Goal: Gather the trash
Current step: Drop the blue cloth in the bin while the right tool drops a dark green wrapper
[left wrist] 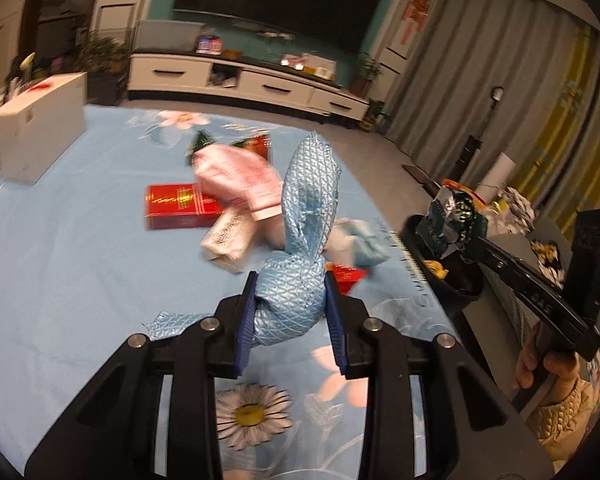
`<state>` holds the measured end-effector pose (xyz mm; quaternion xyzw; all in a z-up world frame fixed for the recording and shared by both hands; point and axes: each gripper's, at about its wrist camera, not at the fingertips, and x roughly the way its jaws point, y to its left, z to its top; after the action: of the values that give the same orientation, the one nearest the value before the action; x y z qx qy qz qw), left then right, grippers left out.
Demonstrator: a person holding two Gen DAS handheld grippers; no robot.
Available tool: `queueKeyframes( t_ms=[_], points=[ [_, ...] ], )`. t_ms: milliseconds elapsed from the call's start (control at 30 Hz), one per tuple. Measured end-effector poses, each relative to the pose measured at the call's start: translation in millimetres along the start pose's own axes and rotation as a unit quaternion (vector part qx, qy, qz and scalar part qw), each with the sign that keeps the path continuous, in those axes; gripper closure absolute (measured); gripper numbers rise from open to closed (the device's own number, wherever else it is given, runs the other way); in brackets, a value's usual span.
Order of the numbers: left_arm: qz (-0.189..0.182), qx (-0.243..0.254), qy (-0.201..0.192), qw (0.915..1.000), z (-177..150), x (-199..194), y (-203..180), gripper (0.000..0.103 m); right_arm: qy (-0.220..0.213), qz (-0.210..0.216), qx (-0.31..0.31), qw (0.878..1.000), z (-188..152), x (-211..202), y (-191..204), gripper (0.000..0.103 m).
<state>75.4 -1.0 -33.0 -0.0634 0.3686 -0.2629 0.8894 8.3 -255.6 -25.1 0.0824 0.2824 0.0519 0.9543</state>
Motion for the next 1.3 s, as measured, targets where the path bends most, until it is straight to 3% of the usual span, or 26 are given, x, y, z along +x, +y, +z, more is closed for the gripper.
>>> queueKeyframes(
  t_ms=[433,700,1067,1133,1167,1200,1233,1300],
  points=[
    [-0.077,0.101,0.028,0.9915,28.2,56.9,-121.1,0.070,-0.041,-0.083,0.112,0.989,-22.8,-43.3,-110.5,0.091],
    [-0.131,0.118,0.065,0.9822,48.9,117.7,-182.5,0.070,-0.042,-0.112,0.174,0.977,-43.7,-47.2,-159.1,0.091],
    [-0.127,0.137,0.123,0.9747,46.6,203.6,-234.9,0.069,-0.021,-0.136,0.216,0.967,-56.0,-30.0,-200.3,0.086],
    [-0.123,0.138,0.130,0.9741,45.3,216.5,-239.7,0.063,-0.016,-0.138,0.220,0.966,-56.8,-23.9,-206.3,0.083],
    [-0.123,0.139,0.132,0.9737,45.0,219.7,-241.1,0.057,-0.012,-0.138,0.221,0.965,-57.4,-20.9,-208.3,0.076],
    [-0.124,0.137,0.133,0.9738,44.9,223.7,-241.9,0.041,-0.010,-0.137,0.223,0.965,-58.5,-17.9,-209.2,0.067],
    [-0.121,0.135,0.132,0.9745,45.0,226.0,-242.5,0.036,-0.007,-0.137,0.227,0.964,-59.7,-14.7,-211.6,0.062],
    [-0.121,0.133,0.132,0.9748,44.4,226.4,-240.1,0.036,-0.004,-0.140,0.235,0.962,-62.5,-13.4,-214.7,0.057]
  ],
)
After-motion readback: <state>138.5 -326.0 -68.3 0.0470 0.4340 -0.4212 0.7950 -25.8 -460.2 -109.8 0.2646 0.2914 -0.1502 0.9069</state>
